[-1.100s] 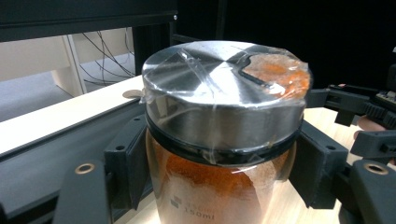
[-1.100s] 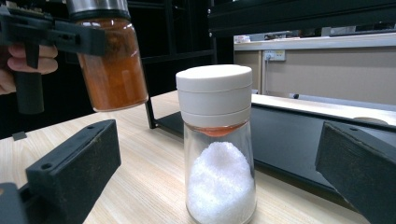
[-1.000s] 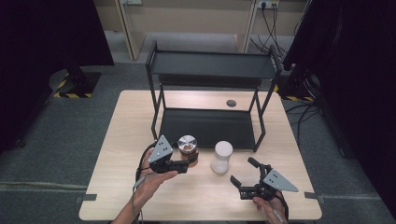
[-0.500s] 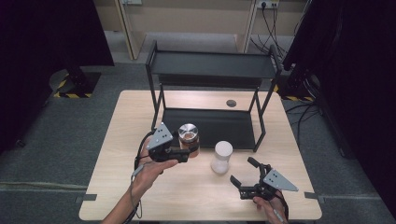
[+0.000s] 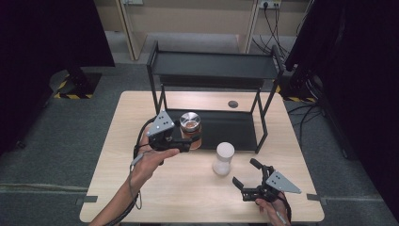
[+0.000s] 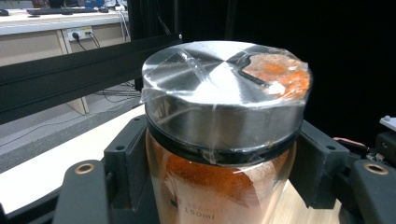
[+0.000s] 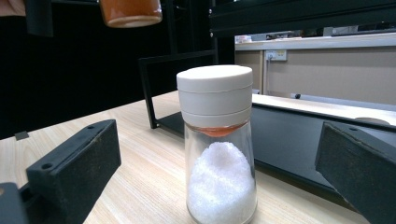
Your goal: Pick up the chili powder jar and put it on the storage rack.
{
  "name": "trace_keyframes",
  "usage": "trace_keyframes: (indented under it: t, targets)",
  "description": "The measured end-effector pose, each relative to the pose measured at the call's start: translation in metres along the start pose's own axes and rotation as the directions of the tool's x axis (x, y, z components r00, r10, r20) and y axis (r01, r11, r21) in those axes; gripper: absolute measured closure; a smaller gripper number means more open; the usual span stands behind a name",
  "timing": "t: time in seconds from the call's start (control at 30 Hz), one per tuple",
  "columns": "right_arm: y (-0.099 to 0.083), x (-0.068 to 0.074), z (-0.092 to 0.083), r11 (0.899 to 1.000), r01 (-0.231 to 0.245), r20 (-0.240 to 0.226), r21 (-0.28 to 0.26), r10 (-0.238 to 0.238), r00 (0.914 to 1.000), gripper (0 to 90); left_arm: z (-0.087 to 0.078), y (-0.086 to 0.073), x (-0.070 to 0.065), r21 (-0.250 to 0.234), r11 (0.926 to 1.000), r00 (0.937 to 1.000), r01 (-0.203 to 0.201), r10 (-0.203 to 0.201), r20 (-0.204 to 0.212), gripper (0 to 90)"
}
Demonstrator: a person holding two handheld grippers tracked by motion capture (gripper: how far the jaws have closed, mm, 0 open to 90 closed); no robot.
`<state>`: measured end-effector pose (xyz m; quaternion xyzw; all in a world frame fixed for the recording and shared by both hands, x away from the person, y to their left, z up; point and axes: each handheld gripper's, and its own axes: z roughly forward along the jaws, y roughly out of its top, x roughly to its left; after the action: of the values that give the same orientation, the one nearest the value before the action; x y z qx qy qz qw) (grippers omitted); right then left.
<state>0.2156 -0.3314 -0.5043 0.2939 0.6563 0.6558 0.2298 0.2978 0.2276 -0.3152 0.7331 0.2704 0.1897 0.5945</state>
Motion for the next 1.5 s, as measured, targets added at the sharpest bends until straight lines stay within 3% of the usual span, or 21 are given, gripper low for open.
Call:
trace_keyframes:
  t: [0.7, 1.5]
  targets:
    - [0.0, 0.0, 0.0, 1.0, 0.001, 0.001, 0.0, -0.001, 1.0, 0.4, -0.004, 0.053, 0.015, 0.014, 0.9998, 0.9982, -0.016, 0.016, -0.058, 30.5]
    - [0.0, 0.001, 0.0, 1.0, -0.002, 0.001, 0.001, 0.002, 1.0, 0.3, -0.002, 0.107, 0.027, 0.028, 0.9996, 0.9965, 0.0, 0.002, -0.084, 30.5]
